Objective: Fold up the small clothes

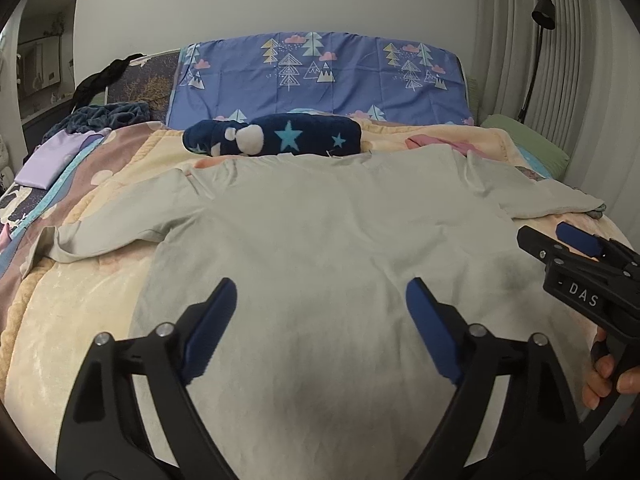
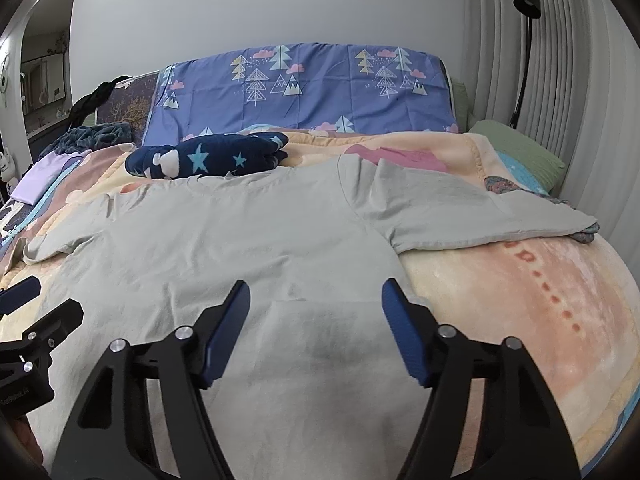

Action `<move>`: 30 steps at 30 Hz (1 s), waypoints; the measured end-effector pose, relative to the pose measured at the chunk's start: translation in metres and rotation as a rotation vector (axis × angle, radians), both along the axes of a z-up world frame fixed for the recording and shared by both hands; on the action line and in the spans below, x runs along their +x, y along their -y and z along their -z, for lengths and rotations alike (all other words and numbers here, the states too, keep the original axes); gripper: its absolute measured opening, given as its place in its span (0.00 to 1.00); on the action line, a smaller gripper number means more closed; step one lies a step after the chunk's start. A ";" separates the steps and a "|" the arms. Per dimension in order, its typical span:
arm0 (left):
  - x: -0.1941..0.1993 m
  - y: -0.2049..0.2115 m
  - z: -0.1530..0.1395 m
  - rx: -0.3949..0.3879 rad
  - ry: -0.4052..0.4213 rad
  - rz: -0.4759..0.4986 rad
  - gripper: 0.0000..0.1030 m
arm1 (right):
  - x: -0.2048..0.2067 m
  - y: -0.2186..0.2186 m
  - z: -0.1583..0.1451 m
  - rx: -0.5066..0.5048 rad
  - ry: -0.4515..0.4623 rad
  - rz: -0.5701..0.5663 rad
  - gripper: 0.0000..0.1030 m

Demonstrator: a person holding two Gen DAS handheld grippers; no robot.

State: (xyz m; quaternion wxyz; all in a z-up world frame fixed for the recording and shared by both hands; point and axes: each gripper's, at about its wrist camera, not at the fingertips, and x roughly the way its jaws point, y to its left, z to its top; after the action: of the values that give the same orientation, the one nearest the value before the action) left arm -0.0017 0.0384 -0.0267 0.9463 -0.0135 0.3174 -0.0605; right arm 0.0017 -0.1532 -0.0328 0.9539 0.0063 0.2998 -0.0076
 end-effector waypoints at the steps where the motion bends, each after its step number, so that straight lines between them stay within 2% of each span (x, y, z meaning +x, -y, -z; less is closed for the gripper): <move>1: 0.001 -0.001 0.000 -0.008 -0.007 0.002 0.79 | 0.000 -0.001 0.000 -0.001 -0.004 -0.005 0.64; 6: 0.008 -0.018 0.005 -0.039 -0.038 -0.016 0.73 | 0.002 -0.007 -0.001 -0.008 -0.012 -0.028 0.64; 9: 0.015 -0.050 0.003 -0.112 -0.055 -0.048 0.72 | 0.003 -0.006 -0.002 -0.010 -0.013 -0.030 0.64; 11: 0.022 -0.089 0.004 -0.183 -0.070 -0.126 0.72 | 0.004 -0.005 -0.002 -0.021 -0.015 -0.025 0.64; 16: 0.035 -0.217 0.011 -0.277 -0.076 -0.480 0.78 | 0.009 -0.001 0.000 -0.027 -0.030 -0.011 0.64; 17: 0.036 -0.242 0.015 -0.322 -0.080 -0.534 0.78 | 0.010 -0.002 0.001 -0.026 -0.035 -0.010 0.64; 20: 0.033 -0.323 0.038 -0.583 -0.074 -0.650 0.80 | 0.016 -0.006 0.007 -0.027 -0.059 -0.010 0.64; 23: 0.034 -0.383 0.066 -0.823 -0.074 -0.761 0.80 | 0.023 -0.013 0.013 -0.041 -0.088 -0.016 0.64; 25: 0.040 -0.413 0.081 -0.907 -0.078 -0.821 0.80 | 0.026 -0.018 0.015 -0.052 -0.096 -0.024 0.64; 28: 0.050 -0.443 0.099 -0.975 -0.083 -0.910 0.79 | 0.029 -0.025 0.015 -0.074 -0.094 -0.029 0.64; 30: 0.054 -0.461 0.110 -1.055 -0.070 -0.964 0.78 | 0.032 -0.026 0.016 -0.081 -0.098 -0.025 0.64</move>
State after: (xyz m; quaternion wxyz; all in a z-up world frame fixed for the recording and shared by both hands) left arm 0.0519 0.4995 -0.1371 0.7243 -0.6100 0.2349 0.2194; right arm 0.0342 -0.1269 -0.0490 0.9376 -0.0367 0.3457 -0.0080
